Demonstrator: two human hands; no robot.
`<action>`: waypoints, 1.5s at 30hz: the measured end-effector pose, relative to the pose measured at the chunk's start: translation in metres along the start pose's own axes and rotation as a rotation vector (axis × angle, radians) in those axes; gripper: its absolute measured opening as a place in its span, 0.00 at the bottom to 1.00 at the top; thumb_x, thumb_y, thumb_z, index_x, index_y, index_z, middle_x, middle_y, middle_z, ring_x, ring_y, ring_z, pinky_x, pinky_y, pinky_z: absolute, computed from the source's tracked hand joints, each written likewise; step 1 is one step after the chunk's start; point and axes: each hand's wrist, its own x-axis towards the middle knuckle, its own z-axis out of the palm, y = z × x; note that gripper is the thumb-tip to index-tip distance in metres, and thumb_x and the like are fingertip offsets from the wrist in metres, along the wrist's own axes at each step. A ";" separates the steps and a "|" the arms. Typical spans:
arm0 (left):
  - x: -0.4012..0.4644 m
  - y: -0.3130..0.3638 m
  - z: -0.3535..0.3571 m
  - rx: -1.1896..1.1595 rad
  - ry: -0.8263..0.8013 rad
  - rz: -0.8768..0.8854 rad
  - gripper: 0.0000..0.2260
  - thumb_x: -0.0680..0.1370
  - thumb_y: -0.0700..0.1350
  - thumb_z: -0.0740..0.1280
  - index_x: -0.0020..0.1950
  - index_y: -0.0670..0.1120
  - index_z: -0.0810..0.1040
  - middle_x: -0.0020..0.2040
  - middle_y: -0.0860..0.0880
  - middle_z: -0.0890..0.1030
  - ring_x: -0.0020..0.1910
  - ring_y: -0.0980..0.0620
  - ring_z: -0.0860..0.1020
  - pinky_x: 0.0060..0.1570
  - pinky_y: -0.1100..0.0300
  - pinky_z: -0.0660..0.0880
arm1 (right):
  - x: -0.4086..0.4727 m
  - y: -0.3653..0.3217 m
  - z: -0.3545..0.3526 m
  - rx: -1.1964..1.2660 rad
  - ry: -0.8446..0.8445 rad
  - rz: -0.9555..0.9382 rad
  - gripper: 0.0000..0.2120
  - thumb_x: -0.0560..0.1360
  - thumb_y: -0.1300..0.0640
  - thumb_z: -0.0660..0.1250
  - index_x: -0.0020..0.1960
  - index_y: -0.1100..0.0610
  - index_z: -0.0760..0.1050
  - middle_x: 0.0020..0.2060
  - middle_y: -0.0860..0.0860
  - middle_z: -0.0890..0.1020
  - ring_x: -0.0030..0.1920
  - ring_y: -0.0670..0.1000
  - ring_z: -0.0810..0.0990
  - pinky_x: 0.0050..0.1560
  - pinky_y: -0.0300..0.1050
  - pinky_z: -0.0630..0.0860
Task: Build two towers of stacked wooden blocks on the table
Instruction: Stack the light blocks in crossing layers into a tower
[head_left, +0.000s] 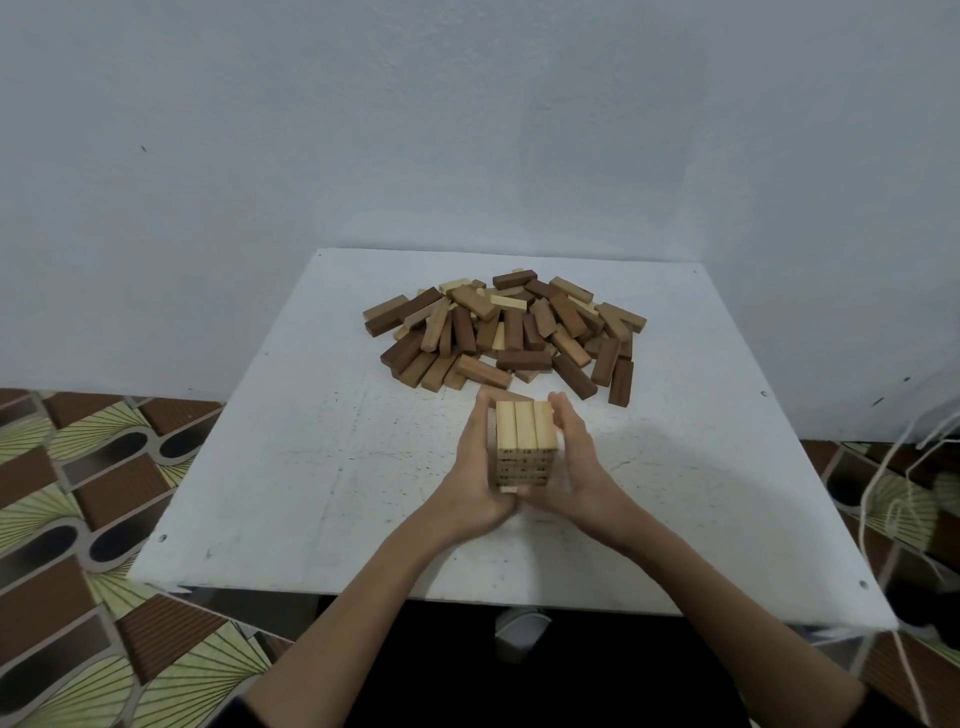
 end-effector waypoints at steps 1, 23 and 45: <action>-0.002 0.005 -0.005 0.012 0.010 -0.020 0.44 0.67 0.40 0.72 0.75 0.54 0.50 0.70 0.46 0.64 0.62 0.49 0.73 0.49 0.52 0.79 | 0.001 0.000 -0.006 -0.015 0.004 -0.012 0.58 0.61 0.40 0.72 0.76 0.51 0.37 0.75 0.44 0.49 0.75 0.46 0.47 0.74 0.51 0.52; 0.012 0.041 -0.037 0.281 -0.047 0.044 0.46 0.66 0.48 0.78 0.76 0.49 0.54 0.61 0.53 0.69 0.48 0.56 0.69 0.40 0.72 0.66 | 0.029 -0.005 -0.029 -0.308 -0.008 -0.176 0.48 0.66 0.54 0.77 0.76 0.54 0.51 0.56 0.45 0.69 0.48 0.42 0.67 0.42 0.27 0.66; 0.013 0.039 -0.035 0.227 -0.045 0.043 0.45 0.67 0.45 0.78 0.76 0.51 0.53 0.57 0.57 0.69 0.48 0.59 0.69 0.42 0.74 0.66 | 0.028 -0.006 -0.031 -0.278 -0.023 -0.164 0.48 0.66 0.56 0.77 0.75 0.54 0.51 0.57 0.46 0.71 0.46 0.44 0.69 0.43 0.27 0.67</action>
